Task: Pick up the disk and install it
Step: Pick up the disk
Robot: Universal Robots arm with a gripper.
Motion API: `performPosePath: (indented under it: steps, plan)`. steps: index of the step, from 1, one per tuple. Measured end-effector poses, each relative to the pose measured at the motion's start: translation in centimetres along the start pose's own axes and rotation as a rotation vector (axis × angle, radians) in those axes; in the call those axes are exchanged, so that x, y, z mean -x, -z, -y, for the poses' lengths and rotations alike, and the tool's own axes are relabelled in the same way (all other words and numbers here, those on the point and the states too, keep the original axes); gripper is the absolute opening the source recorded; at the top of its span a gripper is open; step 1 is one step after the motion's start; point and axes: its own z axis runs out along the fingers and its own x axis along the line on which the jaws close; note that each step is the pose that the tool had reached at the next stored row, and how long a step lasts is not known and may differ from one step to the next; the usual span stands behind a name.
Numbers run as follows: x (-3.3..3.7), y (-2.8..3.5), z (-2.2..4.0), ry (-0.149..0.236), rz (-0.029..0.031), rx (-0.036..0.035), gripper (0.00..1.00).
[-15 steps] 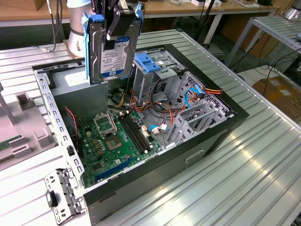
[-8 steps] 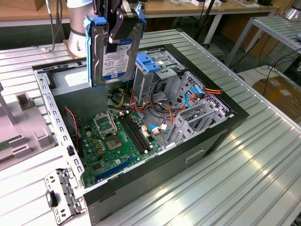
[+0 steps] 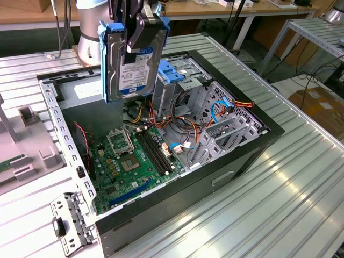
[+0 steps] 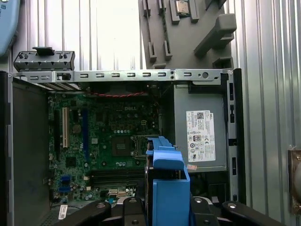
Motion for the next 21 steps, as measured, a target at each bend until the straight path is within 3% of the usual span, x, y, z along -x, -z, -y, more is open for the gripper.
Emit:
performPosePath:
  steps: [13, 21]
  plan:
    - [-1.86, 0.02, 0.07, 0.0, 0.0, 0.0, 0.36]
    - [-2.59, 0.01, 0.12, 0.0, 0.0001, -0.0001, 0.36]
